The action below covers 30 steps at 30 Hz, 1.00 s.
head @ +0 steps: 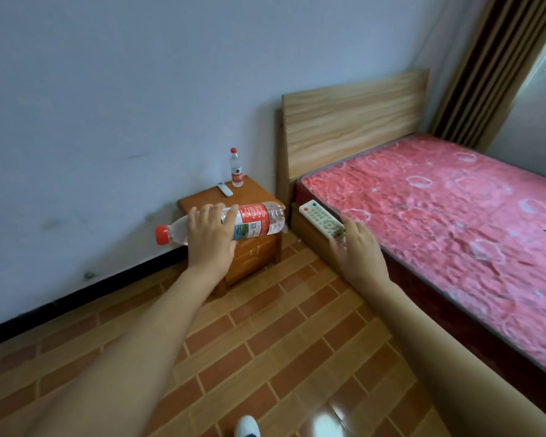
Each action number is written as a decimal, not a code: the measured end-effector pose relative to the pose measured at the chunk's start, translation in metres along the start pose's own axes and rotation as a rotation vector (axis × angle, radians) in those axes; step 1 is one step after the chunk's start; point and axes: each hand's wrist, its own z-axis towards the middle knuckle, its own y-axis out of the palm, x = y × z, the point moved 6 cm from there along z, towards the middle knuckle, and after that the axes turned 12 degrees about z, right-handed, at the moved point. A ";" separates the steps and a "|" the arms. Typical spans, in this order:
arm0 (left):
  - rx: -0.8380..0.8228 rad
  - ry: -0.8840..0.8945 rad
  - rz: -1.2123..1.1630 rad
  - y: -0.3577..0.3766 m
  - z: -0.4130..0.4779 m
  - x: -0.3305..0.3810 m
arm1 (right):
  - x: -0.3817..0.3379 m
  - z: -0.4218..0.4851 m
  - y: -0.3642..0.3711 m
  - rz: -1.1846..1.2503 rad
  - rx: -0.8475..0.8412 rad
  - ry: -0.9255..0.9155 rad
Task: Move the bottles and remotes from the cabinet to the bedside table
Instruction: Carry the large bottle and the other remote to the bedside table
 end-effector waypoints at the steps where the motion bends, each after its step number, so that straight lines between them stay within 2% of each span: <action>1: -0.002 -0.007 0.001 0.009 0.012 -0.004 | 0.000 0.014 0.008 -0.004 -0.006 -0.006; 21: -0.117 -0.099 0.083 0.178 0.247 -0.059 | 0.026 0.302 0.150 0.057 -0.127 -0.037; 30: -0.189 -0.271 0.163 0.234 0.333 -0.076 | 0.040 0.445 0.211 0.081 -0.276 -0.166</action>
